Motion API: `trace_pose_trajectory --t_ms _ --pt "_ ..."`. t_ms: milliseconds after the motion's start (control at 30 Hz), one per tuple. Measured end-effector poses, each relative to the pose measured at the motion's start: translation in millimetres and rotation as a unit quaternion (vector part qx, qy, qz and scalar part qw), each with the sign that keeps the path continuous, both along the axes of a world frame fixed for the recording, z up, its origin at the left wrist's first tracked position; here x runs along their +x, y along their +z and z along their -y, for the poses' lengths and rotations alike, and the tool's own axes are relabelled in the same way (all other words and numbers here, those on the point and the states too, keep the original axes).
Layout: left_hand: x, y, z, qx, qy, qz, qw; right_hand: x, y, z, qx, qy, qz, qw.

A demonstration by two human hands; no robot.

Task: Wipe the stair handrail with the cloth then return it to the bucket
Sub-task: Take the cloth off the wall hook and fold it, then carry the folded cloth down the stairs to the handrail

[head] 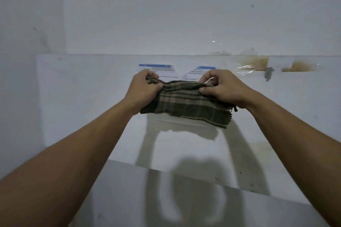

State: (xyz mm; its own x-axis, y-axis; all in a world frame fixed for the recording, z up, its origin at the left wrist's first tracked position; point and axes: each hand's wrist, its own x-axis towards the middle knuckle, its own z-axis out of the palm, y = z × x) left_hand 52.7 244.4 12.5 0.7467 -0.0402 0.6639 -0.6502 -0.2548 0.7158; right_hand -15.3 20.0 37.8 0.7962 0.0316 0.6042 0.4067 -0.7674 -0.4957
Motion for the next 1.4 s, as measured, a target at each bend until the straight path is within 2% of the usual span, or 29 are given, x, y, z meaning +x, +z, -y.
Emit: trace_pose_trajectory --t_ms 133,300,500,667,833,1000,1267,1400 --pt "-3.8 -32.0 -98.6 0.022 0.024 -0.044 0.999 33.7 -22.2 -75.6 -0.004 0.128 -0.069 0.989" --pt "-20.0 -71.2 -218.0 0.009 0.144 -0.088 0.986 78.8 -55.8 -185.8 -0.028 0.274 -0.12 0.954" --pt "-75.4 -109.2 -344.0 -0.027 0.294 -0.136 0.946 115.0 -93.7 -326.9 -0.103 0.4 -0.132 0.901" --pt "-136.2 -131.5 -401.6 0.018 0.404 -0.167 0.899 125.4 -123.3 -430.9 -0.167 0.493 -0.095 0.849" --pt "-214.8 -152.1 -431.4 0.035 0.559 -0.2 0.804 95.9 -155.1 -536.4 -0.179 0.611 -0.033 0.77" --pt "-312.0 -178.7 -435.1 0.076 0.672 -0.229 0.7 31.7 -185.9 -620.4 -0.184 0.709 0.048 0.679" --pt "-487.7 -194.2 -415.7 0.15 0.774 -0.325 0.523 -137.0 -207.1 -716.2 -0.244 0.797 0.186 0.52" --pt "-575.3 -203.7 -407.5 0.144 0.805 -0.365 0.444 -237.7 -208.9 -753.6 -0.248 0.82 0.259 0.447"
